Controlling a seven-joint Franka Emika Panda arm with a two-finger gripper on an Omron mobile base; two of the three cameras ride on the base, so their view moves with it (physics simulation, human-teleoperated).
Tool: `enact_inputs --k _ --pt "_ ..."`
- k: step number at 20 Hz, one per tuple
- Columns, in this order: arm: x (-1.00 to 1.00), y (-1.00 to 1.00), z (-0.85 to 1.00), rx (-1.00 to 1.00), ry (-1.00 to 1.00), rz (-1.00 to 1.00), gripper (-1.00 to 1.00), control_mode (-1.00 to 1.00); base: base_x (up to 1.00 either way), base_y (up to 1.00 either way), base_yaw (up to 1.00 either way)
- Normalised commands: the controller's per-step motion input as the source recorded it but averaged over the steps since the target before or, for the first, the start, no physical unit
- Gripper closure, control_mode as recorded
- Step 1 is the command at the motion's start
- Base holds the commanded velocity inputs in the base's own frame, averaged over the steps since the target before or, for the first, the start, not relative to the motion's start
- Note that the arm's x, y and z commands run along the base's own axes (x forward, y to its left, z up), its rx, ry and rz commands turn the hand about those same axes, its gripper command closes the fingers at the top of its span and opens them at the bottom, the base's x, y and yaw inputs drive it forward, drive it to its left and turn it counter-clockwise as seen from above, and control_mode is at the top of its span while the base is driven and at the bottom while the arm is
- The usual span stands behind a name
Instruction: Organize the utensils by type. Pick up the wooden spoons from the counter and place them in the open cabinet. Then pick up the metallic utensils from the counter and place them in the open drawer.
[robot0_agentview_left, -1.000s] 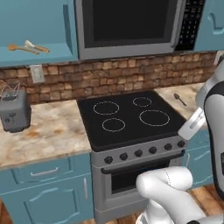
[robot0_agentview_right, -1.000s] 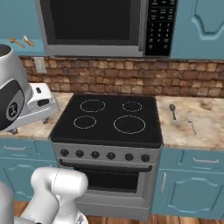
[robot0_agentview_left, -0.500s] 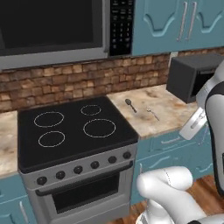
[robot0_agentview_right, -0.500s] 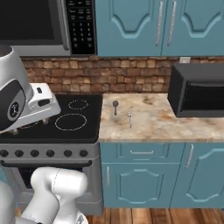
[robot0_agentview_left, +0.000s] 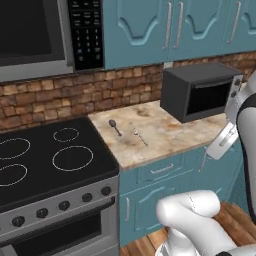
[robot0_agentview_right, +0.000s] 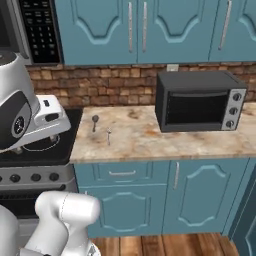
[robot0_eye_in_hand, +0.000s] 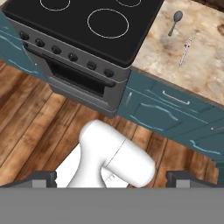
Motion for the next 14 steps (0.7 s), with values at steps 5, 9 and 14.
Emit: enact_inputs --k 5,9,14 --pt "0.0 0.0 0.0 0.0 0.0 0.0 -1.0 1.0 0.38 0.0 0.03" --pt "0.0 0.0 0.0 0.0 0.0 0.0 -1.0 1.0 0.94 0.0 0.2" --pt "0.0 0.0 0.0 0.0 0.0 0.0 -1.0 1.0 0.89 -0.08 0.25"
